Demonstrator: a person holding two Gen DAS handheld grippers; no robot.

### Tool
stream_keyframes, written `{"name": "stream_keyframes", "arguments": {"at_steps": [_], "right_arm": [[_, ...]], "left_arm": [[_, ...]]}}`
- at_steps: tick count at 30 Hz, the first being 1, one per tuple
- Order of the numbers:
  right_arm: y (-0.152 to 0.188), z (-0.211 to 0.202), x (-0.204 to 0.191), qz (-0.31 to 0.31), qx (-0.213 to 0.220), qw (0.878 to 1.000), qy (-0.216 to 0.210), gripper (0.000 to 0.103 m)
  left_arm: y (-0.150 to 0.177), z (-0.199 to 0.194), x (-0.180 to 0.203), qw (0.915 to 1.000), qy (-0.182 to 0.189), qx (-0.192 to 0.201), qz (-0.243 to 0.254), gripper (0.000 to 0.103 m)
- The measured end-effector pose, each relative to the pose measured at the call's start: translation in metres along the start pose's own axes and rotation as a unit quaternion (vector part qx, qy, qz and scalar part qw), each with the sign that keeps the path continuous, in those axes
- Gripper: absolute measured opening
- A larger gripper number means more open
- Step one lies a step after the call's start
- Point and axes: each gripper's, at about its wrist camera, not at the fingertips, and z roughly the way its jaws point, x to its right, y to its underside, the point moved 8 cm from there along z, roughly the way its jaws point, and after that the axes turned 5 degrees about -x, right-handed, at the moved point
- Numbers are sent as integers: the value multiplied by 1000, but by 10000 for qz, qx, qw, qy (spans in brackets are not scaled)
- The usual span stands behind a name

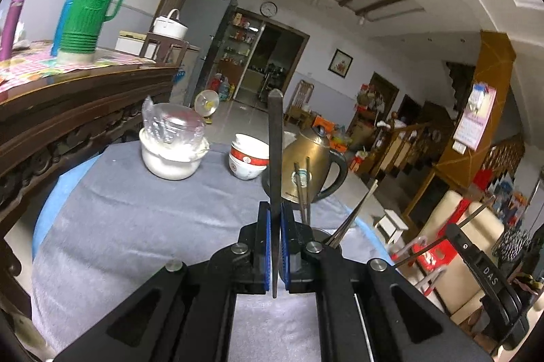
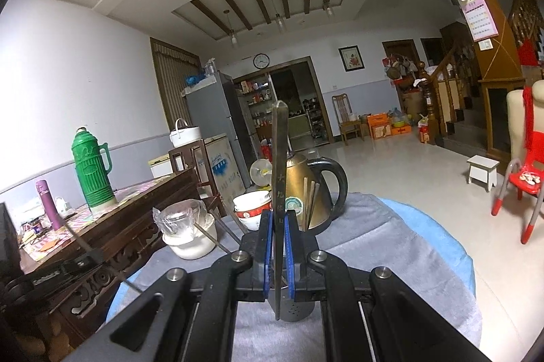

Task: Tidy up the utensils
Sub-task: 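Lower the chopsticks into the grey cup and open both tools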

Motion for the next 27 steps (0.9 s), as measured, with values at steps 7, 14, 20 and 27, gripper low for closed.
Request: {"name": "stream_keyframes", "arguments": {"at_steps": [7, 14, 20, 27], "right_arm": [[0, 2, 4, -11, -82, 10000, 45, 8], [0, 4, 3, 3, -106, 9999, 18, 8], [-3, 5, 3, 3, -103, 9999, -14, 8], [-24, 4, -1, -80, 124, 9999, -90, 8]], "left_arm": [[7, 28, 17, 9982, -267, -480, 255, 5], [15, 37, 20, 9960, -414, -722, 330, 5], [10, 34, 25, 9972, -179, -703, 184, 6], [-34, 13, 48, 9987, 493, -82, 66, 5]]}}
